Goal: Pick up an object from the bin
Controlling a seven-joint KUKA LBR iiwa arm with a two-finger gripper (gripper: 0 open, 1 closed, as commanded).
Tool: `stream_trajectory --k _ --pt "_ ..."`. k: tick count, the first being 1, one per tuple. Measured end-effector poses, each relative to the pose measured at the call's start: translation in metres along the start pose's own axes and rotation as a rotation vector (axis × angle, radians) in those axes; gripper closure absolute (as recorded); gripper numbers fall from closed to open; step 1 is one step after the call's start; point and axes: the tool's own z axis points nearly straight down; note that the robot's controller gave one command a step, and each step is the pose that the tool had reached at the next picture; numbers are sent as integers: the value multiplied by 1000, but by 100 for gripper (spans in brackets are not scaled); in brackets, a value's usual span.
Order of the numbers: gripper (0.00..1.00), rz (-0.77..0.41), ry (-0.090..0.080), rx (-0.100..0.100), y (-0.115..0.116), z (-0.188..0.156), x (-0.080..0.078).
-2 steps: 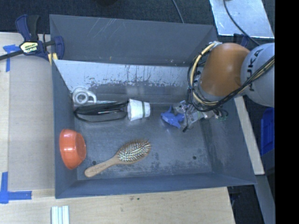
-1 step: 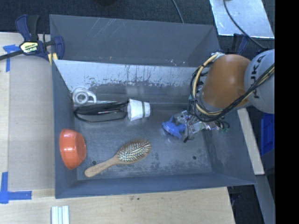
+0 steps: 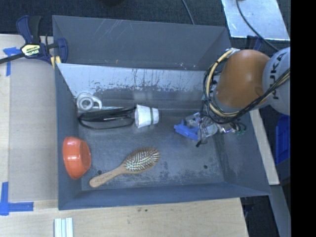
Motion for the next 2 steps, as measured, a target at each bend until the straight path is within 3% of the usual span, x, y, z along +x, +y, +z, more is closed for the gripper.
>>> stream_trajectory --k 1,2 --pt "100 3 -13 7 -3 -29 -7" --pt "100 -31 -15 8 -10 -32 -7"
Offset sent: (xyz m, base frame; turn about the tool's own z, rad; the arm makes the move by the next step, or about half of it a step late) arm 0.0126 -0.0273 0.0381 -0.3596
